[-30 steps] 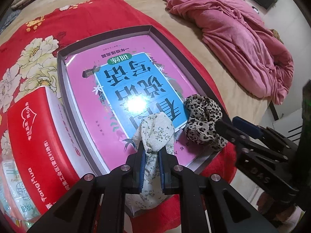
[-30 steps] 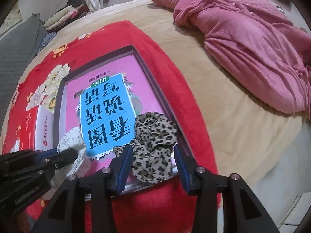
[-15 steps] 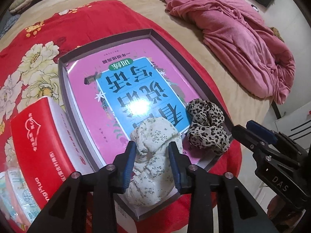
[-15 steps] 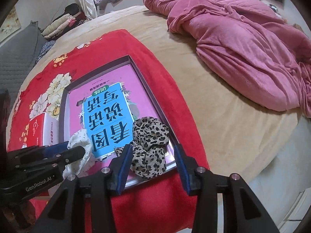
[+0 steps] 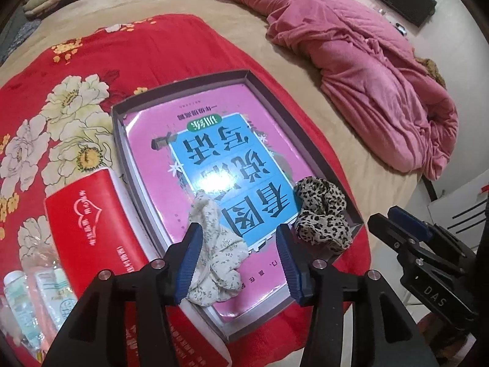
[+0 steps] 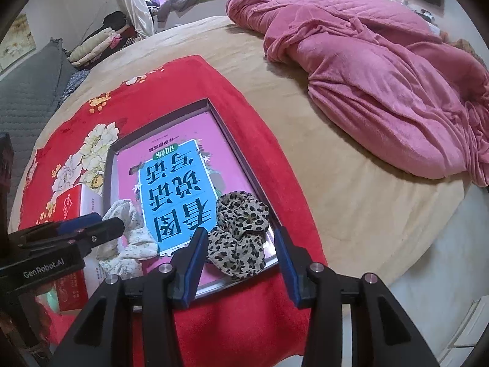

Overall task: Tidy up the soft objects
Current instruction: 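Open the right gripper over the tray while the left gripper lowers the white scrunchie and opens, then withdraw both grippers from the tray back toward the pile of items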

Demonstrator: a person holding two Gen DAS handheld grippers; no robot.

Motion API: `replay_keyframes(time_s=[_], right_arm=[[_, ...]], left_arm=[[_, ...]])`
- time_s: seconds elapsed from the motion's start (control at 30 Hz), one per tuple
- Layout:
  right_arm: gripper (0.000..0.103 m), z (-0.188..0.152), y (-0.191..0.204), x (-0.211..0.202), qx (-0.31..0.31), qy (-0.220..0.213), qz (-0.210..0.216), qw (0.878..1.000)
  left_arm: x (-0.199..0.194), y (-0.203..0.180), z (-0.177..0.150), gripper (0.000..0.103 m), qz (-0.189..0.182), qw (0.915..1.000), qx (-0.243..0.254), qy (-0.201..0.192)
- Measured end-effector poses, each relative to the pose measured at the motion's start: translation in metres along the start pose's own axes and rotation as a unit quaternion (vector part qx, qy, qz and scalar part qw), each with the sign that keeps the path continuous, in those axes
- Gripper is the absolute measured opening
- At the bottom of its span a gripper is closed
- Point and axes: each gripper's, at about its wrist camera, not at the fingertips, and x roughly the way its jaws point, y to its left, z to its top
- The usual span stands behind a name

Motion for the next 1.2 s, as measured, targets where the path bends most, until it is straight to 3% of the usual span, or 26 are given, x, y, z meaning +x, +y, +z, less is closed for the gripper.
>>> replay_keyframes(time_s=[0.17, 0.4, 0.83, 1.2], right_arm=[[0.055, -0.002, 0.007, -0.01, -0.006, -0.01, -0.001, 1.0], [0.056, -0.003, 0.015, -0.027, -0.008, -0.027, -0.007, 1.0], [0.06, -0.008, 0.057, -0.066, -0.041, -0.065, -0.022, 0.997], [0.064, -0.014, 0.095, -0.089, -0.057, -0.079, -0.017, 0.995]], left_arm=[[-0.023, 0.003, -0.004, 0.058, 0.005, 0.9998, 0.002, -0.021], [-0.051, 0.01, -0.013, 0.065, 0.02, 0.9991, 0.008, -0.036], [-0.091, 0.025, -0.041, 0.067, 0.046, 0.9971, 0.024, -0.056], [-0.13, 0.057, -0.067, 0.068, 0.078, 0.994, 0.008, -0.076]])
